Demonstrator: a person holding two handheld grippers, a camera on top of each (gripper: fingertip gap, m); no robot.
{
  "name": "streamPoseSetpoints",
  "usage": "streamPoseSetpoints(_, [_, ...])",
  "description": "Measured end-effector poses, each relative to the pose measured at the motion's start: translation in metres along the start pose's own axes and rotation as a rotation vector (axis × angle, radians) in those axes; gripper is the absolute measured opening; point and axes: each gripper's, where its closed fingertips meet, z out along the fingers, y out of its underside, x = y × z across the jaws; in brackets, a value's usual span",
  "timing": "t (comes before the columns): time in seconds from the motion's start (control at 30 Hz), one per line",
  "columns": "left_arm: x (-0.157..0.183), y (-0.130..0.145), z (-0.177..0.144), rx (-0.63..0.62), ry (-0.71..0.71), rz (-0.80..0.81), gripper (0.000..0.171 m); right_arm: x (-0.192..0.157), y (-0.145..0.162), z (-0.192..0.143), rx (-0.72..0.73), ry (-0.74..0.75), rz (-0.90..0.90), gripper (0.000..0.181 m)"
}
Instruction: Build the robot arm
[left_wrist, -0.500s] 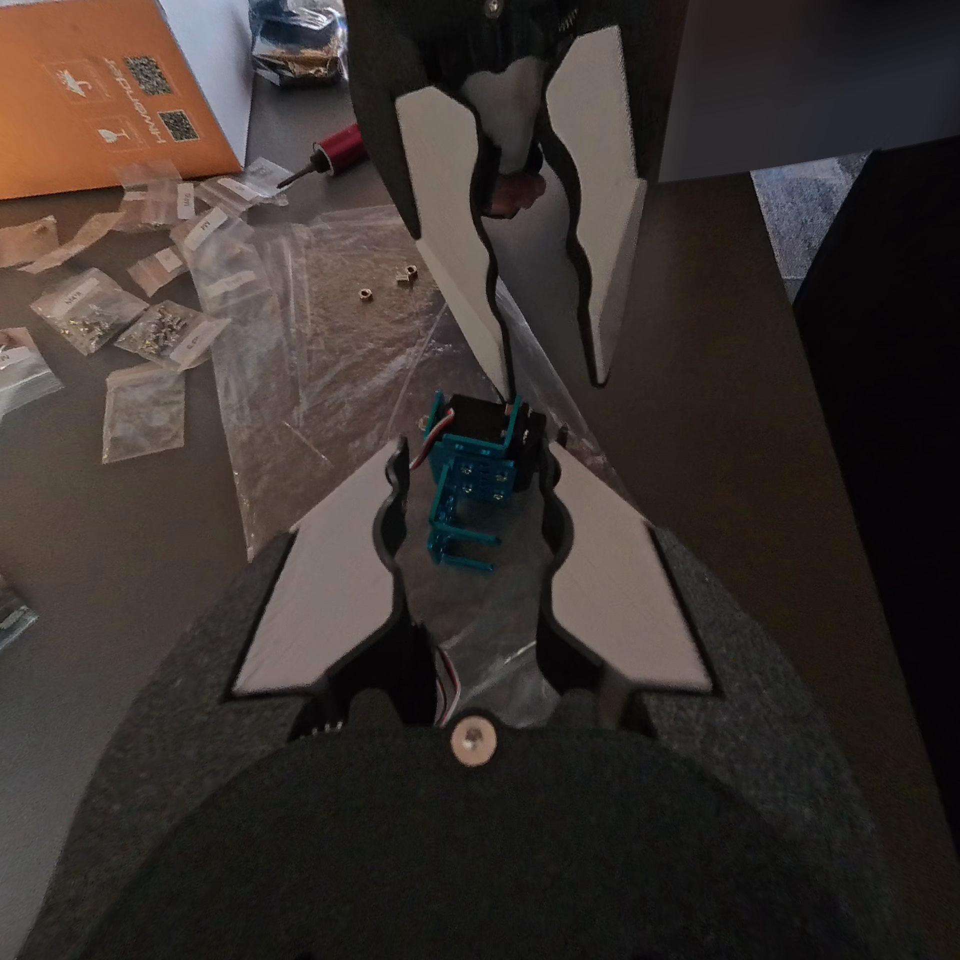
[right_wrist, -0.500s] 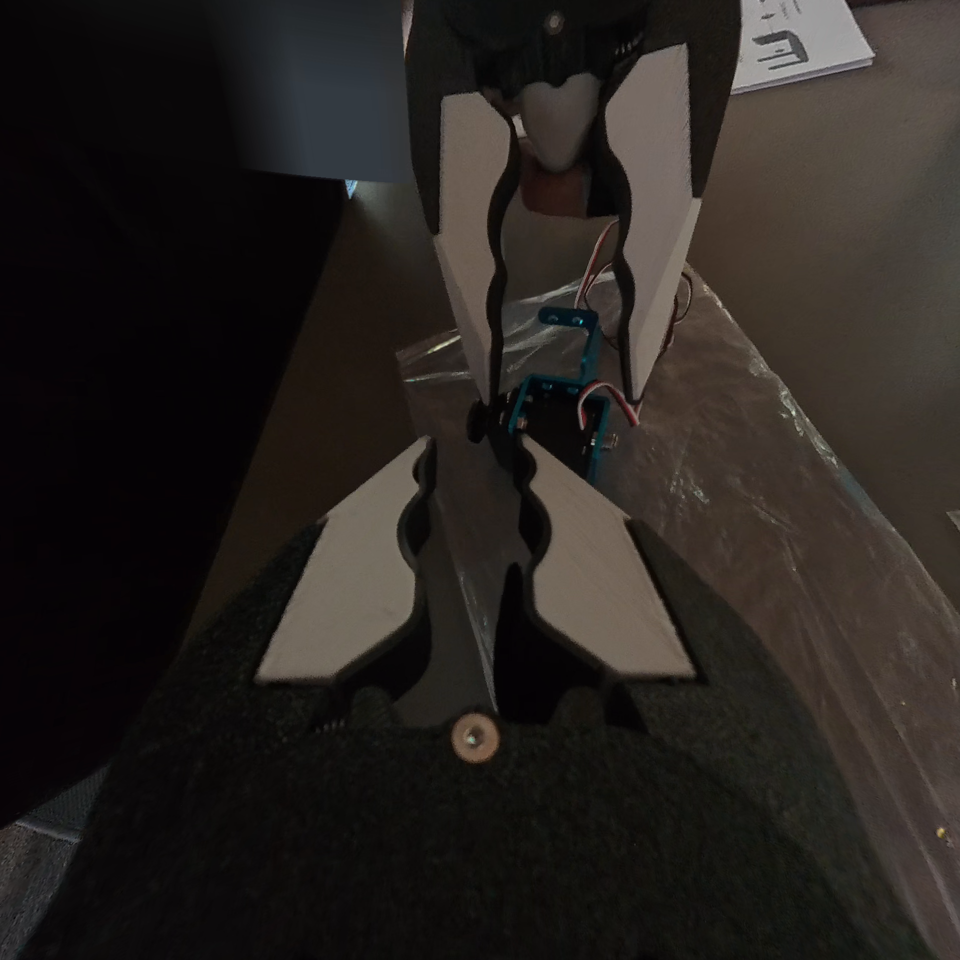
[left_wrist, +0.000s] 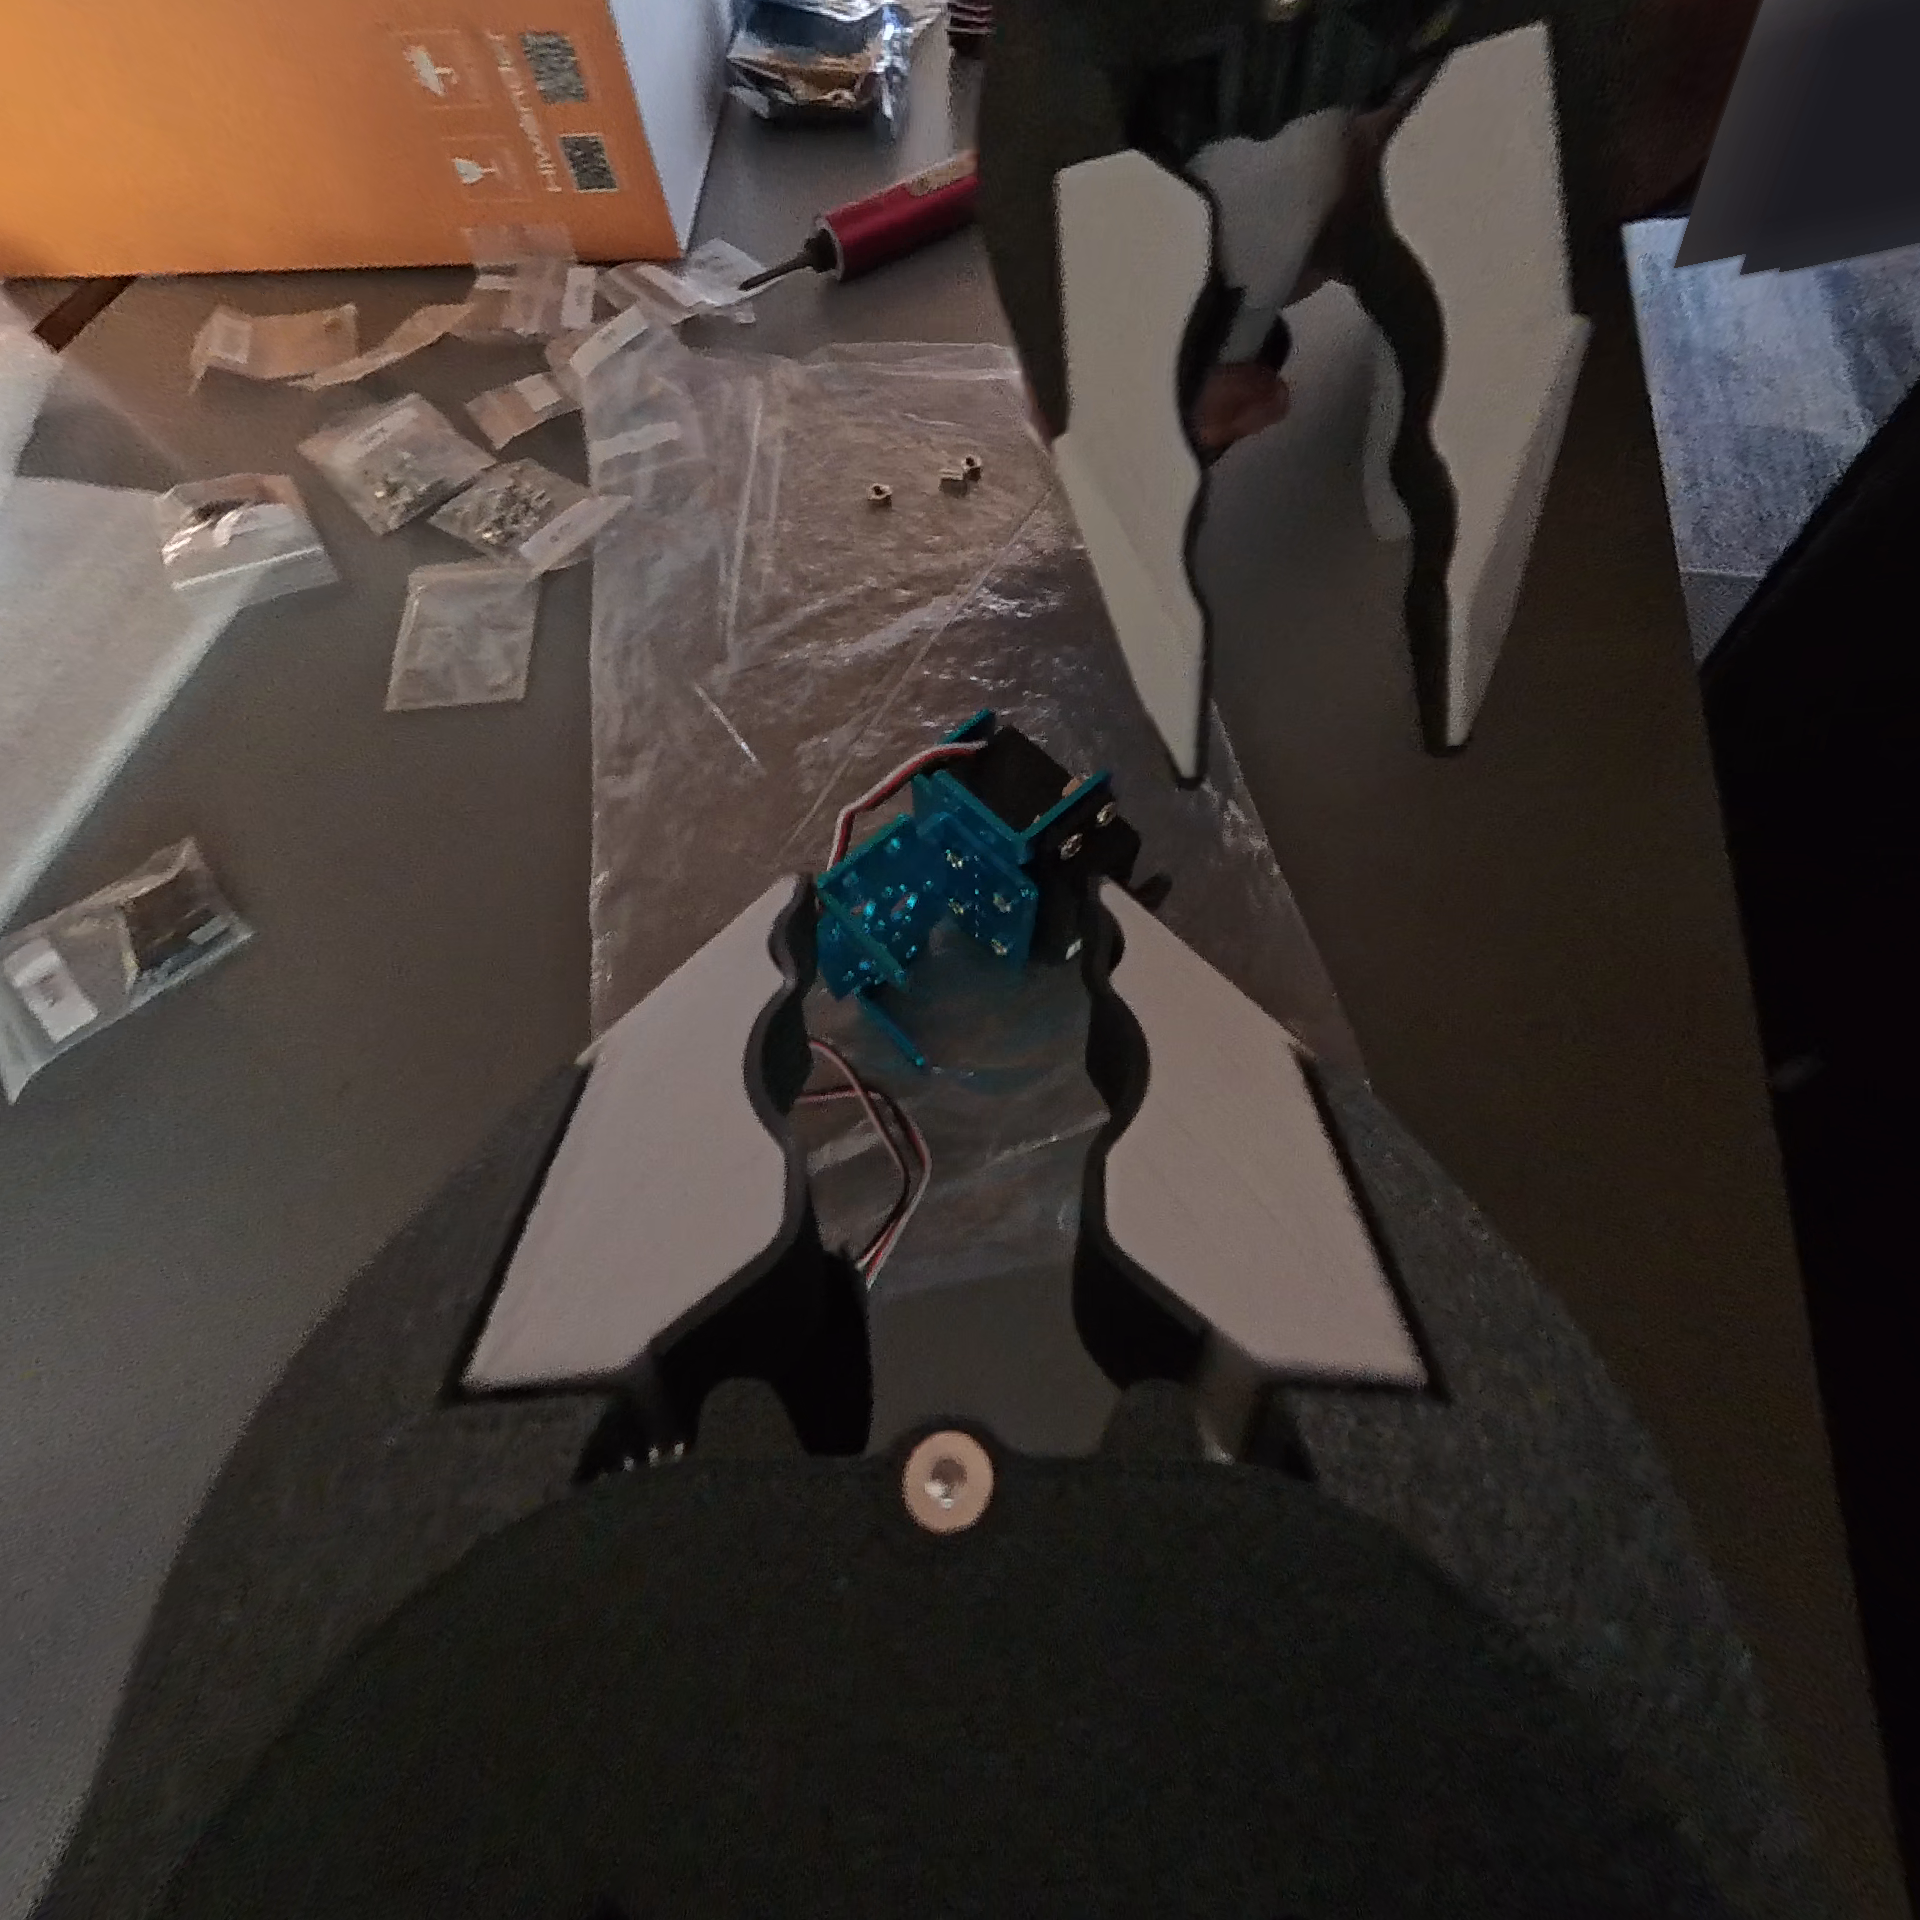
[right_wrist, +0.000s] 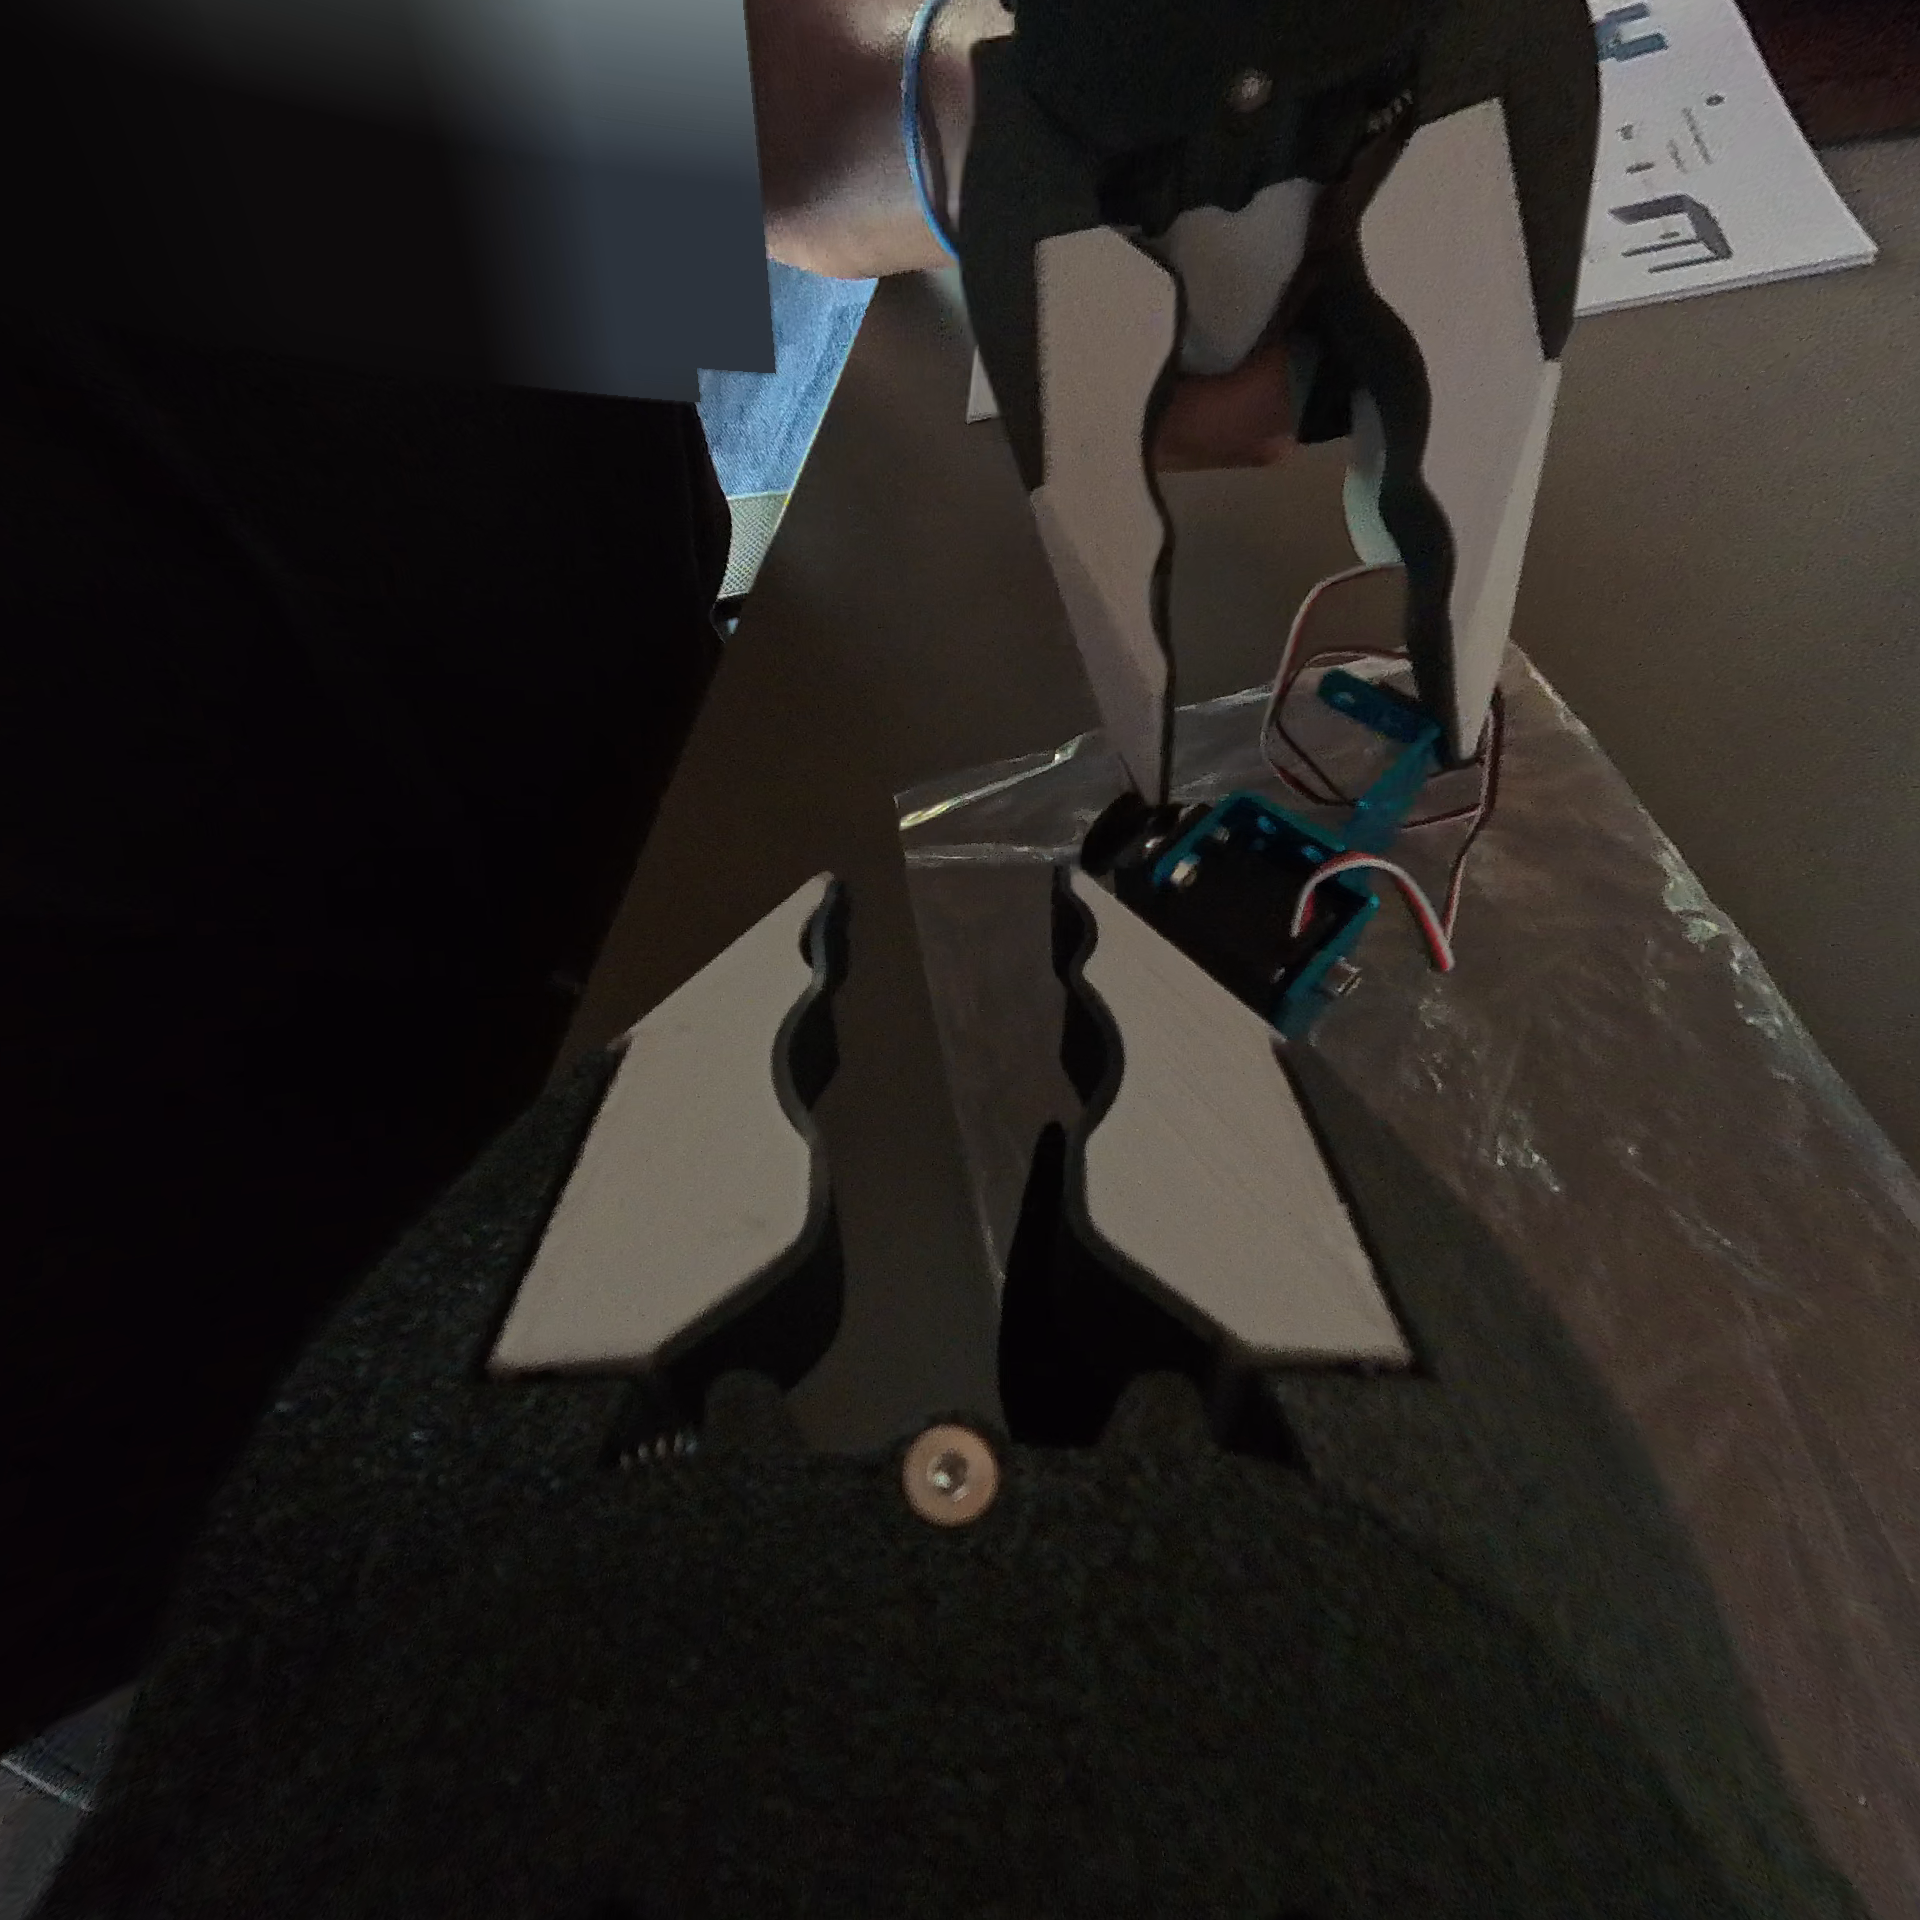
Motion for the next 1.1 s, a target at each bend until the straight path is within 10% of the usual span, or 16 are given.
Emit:
streamPoseSetpoints(0.37, [0.033, 0.001, -0.023, 0.110, -0.230, -0.147, 0.039, 0.053, 0.028, -0.001, -0.114, 0.204, 0.033, 0.058])
streamPoseSetpoints(0.77, [0.024, 0.010, 0.004, 0.013, -0.249, -0.037, 0.029, 0.028, 0.035, 0.004, -0.163, 0.148, 0.050, 0.043])
streamPoseSetpoints(1.1, [0.024, 0.009, 0.004, -0.022, -0.113, 0.094, 0.030, 0.101, 0.101, -0.144, -0.485, 0.509, 0.136, 0.025])
